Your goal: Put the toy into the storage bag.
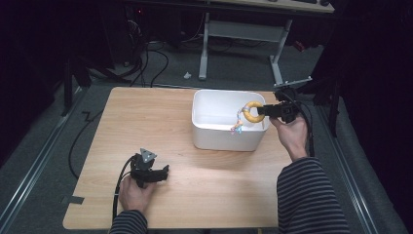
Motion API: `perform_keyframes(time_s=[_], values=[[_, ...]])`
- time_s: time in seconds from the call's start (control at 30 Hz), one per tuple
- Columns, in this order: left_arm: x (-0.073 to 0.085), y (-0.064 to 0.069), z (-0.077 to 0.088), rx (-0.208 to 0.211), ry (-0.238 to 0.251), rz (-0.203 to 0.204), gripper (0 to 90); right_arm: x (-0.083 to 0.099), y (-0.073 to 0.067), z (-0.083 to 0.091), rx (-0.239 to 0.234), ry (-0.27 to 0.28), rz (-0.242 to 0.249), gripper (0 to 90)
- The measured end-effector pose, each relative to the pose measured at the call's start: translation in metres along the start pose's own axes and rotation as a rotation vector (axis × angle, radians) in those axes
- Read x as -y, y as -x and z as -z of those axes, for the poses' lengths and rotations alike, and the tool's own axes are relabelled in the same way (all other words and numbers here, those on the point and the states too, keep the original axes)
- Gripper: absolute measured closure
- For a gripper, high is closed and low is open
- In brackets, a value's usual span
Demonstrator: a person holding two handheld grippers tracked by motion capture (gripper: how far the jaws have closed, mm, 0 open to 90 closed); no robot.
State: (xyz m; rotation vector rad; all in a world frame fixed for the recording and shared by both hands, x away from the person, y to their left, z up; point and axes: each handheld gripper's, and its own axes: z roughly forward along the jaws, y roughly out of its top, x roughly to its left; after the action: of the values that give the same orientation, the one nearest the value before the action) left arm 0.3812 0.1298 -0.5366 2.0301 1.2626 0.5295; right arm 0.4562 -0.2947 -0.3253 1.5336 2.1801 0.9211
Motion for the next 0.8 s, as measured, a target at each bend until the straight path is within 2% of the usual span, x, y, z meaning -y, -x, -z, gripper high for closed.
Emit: perform_keyframes(time_s=[0.23,0.37,0.8], values=[[0.000,0.000,0.000,0.000,0.000,0.000,14.6,-0.003,0.001,-0.013,0.034,-0.015,-0.024,69.0],[0.000,0.000,0.000,0.000,0.000,0.000,14.6,-0.004,0.000,-0.019,0.071,-0.019,-0.014,69.0],[0.000,0.000,0.000,0.000,0.000,0.000,14.7,-0.002,0.000,-0.041,0.070,-0.049,-0.052,69.0]])
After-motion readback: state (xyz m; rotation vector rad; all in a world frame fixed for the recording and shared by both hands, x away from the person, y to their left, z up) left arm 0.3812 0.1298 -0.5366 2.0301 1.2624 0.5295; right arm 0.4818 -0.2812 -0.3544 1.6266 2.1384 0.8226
